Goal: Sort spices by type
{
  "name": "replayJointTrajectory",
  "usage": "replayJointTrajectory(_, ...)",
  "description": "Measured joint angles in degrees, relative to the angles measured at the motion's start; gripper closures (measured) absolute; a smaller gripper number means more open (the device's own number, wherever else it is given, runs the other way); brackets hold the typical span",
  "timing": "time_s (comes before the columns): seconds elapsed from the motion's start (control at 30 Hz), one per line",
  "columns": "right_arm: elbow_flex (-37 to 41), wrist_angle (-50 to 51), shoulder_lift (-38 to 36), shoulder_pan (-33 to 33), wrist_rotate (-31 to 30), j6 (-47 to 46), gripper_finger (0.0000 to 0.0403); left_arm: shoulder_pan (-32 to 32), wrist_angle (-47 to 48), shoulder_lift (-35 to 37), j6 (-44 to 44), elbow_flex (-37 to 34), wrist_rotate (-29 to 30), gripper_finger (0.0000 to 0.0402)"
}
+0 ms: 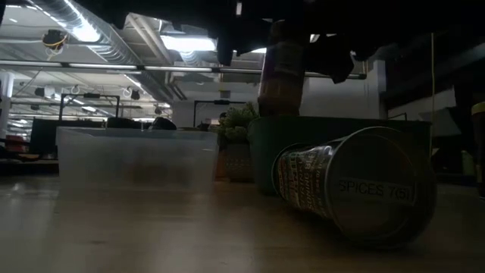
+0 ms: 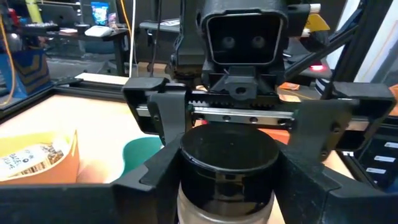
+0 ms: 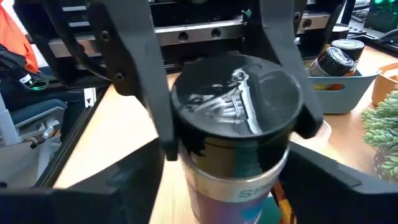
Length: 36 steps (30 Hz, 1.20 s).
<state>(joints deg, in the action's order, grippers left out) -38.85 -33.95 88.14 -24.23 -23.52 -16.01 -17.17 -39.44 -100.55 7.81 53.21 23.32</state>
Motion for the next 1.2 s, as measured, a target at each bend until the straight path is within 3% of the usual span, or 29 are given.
replayJointTrajectory(0.17,0.0,2.7,-1.3,-0.1,0.1,4.3,0.0076,0.0,1.4,1.1,-0.3,0.0,1.4,0.0212)
replayJointTrajectory(0.4,0.0,8.8,-5.5,-0.1,0.2,4.4,0.0068,0.1,11.0,9.1,-1.3,-0.1,6.8,0.0209)
replayJointTrajectory(0.77,0.0,16.1,-11.4,-0.1,-0.4,4.4,0.0068,-0.7,39.2,29.1,-0.4,-0.1,23.2,0.021)
replayJointTrajectory(0.97,0.0,17.1,-11.6,-0.1,-0.6,4.4,0.0068,-3.2,53.9,40.3,7.8,-3.2,34.0,0.0212)
replayJointTrajectory(1.2,0.0,17.5,-11.6,-0.1,-0.7,4.4,0.0068,-6.3,72.1,52.0,27.9,-12.1,47.2,0.0211)
